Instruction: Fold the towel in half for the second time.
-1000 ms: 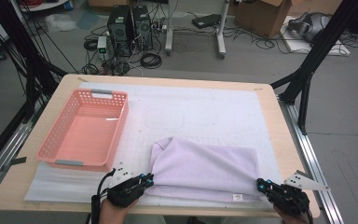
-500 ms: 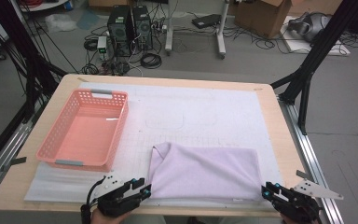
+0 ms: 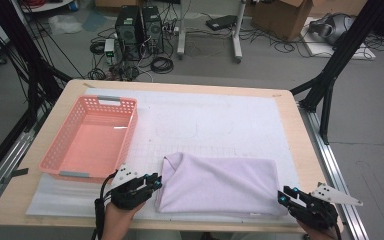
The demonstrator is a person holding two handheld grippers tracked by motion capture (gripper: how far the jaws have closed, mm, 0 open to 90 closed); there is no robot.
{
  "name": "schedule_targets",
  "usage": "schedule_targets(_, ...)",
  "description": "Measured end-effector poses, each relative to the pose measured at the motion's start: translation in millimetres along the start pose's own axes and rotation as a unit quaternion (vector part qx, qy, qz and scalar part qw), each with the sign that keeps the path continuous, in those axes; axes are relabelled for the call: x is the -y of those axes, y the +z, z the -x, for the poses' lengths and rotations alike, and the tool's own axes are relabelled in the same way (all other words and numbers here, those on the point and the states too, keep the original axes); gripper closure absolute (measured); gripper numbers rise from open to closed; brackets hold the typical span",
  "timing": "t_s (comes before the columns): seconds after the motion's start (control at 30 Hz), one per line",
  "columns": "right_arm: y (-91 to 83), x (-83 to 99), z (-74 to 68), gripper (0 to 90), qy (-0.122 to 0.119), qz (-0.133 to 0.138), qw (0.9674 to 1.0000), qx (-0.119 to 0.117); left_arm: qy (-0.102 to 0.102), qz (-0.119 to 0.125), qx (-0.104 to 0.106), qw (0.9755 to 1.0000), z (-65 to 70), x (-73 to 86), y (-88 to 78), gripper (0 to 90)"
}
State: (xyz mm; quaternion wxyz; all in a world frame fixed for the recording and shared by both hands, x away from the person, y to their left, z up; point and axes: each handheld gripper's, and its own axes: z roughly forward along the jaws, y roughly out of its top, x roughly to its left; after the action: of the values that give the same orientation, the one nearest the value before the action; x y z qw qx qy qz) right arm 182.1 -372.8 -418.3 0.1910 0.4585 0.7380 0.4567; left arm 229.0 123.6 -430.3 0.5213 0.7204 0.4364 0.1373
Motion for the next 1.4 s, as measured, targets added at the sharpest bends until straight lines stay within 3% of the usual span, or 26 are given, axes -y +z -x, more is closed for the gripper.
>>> schedule_targets(0.27, 17.2, -10.4, 5.6, 64.6, -0.003, -0.005, 1.0000, 0.001, 0.014, -0.019, 0.006, 0.9997, -6.4, -10.5, 25.2, 76.0)
schedule_targets(0.37, 24.2, -14.0, 6.9, 64.6, -0.006, -0.008, 0.9999, -0.001, 0.012, -0.036, 0.012, 0.9992, -6.2, -13.9, 39.4, 69.5)
schedule_targets(0.63, 34.2, -19.7, 14.3, 65.2, -0.009, -0.013, 0.9999, 0.005, 0.042, -0.080, 0.023, 0.9956, 2.6, -16.9, 73.1, 58.0)
schedule_targets(0.73, 36.1, -20.8, 16.1, 65.2, -0.007, -0.013, 0.9999, 0.006, 0.079, -0.092, 0.016, 0.9924, 11.1, -13.6, 80.7, 65.6)
schedule_targets(0.83, 36.9, -21.5, 16.3, 65.2, -0.007, -0.012, 0.9999, 0.006, 0.088, -0.089, 0.017, 0.9920, 13.4, -13.7, 79.9, 81.0)
schedule_targets(0.9, 36.7, -20.9, 16.5, 65.2, -0.009, -0.013, 0.9998, 0.007, 0.074, -0.083, 0.024, 0.9935, 10.7, -14.6, 75.6, 85.4)
schedule_targets(1.03, 33.7, -19.6, 17.7, 65.2, -0.005, -0.012, 0.9999, 0.008, 0.044, -0.067, 0.039, 0.9960, 2.4, -16.2, 56.9, 85.9)
schedule_targets(1.3, 34.8, -20.5, 20.9, 64.7, 0.004, -0.013, 0.9998, 0.012, 0.001, -0.046, 0.025, 0.9986, -18.7, -15.1, 26.1, 89.4)
schedule_targets(1.33, 36.6, -20.7, 20.4, 64.6, 0.004, -0.017, 0.9998, 0.012, -0.007, -0.046, 0.032, 0.9984, -18.8, -14.7, 26.7, 89.0)
schedule_targets(1.4, 41.1, -21.1, 18.4, 64.6, -0.004, -0.025, 0.9996, 0.013, -0.020, -0.054, 0.048, 0.9972, -15.7, -15.2, 32.7, 76.3)
